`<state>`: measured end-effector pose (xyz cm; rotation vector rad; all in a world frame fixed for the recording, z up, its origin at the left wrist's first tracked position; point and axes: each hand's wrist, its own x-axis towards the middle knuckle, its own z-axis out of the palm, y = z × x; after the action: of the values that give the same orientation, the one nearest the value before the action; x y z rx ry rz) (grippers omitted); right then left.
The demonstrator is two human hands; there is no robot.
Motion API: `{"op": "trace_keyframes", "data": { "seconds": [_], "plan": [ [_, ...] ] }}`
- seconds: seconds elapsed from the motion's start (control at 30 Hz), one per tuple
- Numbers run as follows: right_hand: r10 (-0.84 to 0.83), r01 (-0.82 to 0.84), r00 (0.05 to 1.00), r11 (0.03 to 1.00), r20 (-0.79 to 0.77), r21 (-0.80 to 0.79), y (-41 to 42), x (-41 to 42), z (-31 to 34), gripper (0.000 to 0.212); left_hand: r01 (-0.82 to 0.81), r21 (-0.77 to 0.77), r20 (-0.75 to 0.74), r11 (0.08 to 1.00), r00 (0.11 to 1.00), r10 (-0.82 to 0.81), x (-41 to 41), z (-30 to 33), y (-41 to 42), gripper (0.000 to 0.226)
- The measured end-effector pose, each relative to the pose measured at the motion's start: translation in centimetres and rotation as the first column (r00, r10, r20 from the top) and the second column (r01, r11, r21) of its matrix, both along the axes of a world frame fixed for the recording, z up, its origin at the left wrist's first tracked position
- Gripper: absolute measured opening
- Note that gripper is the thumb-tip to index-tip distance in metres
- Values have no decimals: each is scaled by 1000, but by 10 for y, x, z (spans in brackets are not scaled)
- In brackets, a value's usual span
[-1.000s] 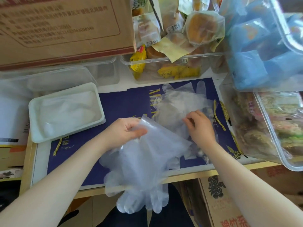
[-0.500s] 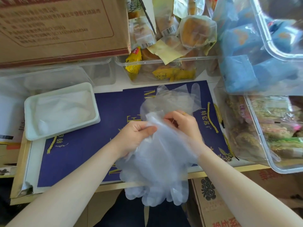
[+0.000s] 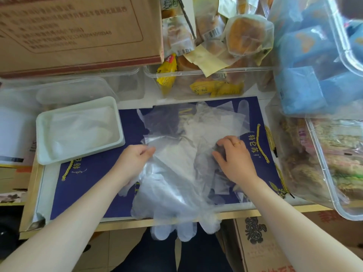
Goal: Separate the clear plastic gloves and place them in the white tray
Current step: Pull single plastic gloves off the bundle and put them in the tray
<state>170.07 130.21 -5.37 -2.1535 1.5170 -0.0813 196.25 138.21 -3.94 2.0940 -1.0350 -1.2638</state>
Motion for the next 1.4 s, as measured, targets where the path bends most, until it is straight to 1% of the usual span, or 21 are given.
{"op": "trace_keyframes", "data": {
  "seconds": [0.07, 0.13, 0.2, 0.3, 0.4, 0.43, 0.5, 0.53, 0.6, 0.67, 0.73, 0.83, 0.97, 1.07, 1.13, 1.17, 1.2, 1.27, 1.3, 1.33, 1.4],
  "plan": [
    [-71, 65, 989, 997, 130, 52, -10, 15, 4, 38, 27, 8, -96, 1000, 995, -26, -2, 7, 3, 24],
    [-145, 107, 961, 980, 234, 168, -22, 33, 8, 46, 85, -38, -133, 996, 987, -89, -6, 13, 6, 23],
    [-215, 134, 940, 947, 265, 291, -34, 48, 10, 57, 221, -127, -34, 967, 973, -227, -6, 18, 7, 27],
    [-198, 157, 968, 957, 157, 243, -50, 65, 9, 72, 419, -174, 123, 891, 907, -403, -5, 19, 5, 26],
    [-215, 194, 972, 963, 97, 188, -60, 80, 4, 79, 470, -133, 173, 872, 878, -446, -2, 15, 4, 20],
    [-210, 196, 975, 965, 68, 174, -62, 85, 2, 78, 479, -103, 177, 872, 872, -457, -1, 13, 4, 20],
    [-179, 179, 984, 976, -12, 121, -65, 93, -2, 65, 482, -77, 192, 873, 866, -462, 1, 11, 5, 27],
    [-166, 169, 985, 981, -46, 96, -67, 95, -3, 56, 467, -79, 196, 881, 874, -445, 2, 10, 5, 31],
    [-140, 146, 986, 987, -88, 64, -70, 96, -2, 35, 399, -100, 179, 911, 908, -379, 6, 9, 8, 25],
    [-126, 129, 991, 990, -51, 51, -73, 90, -2, 8, 324, -119, 223, 939, 930, -292, 11, 11, 10, 26],
    [-143, 136, 986, 988, 88, 77, -75, 78, -1, 24, 227, -162, 285, 960, 943, -174, 18, 19, 10, 28],
    [-214, 213, 929, 976, 302, 38, -75, 59, 14, 26, 103, -253, 330, 962, 944, -14, 30, 39, 3, 29],
    [-378, 374, 770, 920, 515, 116, -69, 41, 35, 23, -19, -327, 367, 945, 919, 145, 38, 52, -15, 44],
    [-440, 416, 616, 886, 653, 204, -58, 34, 57, 14, -93, -391, 311, 916, 923, 226, 32, 52, -23, 45],
    [-347, 242, 579, 937, 738, 251, -46, 29, 77, 12, -138, -427, 240, 893, 936, 259, 31, 51, -27, 48],
    [-279, 67, 562, 954, 779, 294, -41, 27, 89, 13, -168, -437, 192, 884, 943, 273, 31, 49, -30, 50],
    [-236, -156, 507, 921, 829, 357, -35, 25, 100, 15, -204, -437, 130, 876, 949, 286, 31, 48, -32, 49],
    [-289, -591, 334, 677, 897, 438, -24, 24, 121, 15, -281, -389, -24, 877, 955, 296, 25, 47, -38, 39],
    [-322, -705, 297, 561, 899, 434, -19, 25, 127, 15, -290, -348, -83, 891, 957, 279, 20, 46, -40, 35],
    [-337, -737, 309, 506, 889, 448, -14, 28, 132, 14, -280, -312, -140, 908, 959, 248, 14, 47, -42, 31],
    [-377, -696, 358, 503, 854, 513, -6, 32, 135, 15, -253, -268, -275, 930, 945, 178, 5, 51, -43, 23]
  ]
}}
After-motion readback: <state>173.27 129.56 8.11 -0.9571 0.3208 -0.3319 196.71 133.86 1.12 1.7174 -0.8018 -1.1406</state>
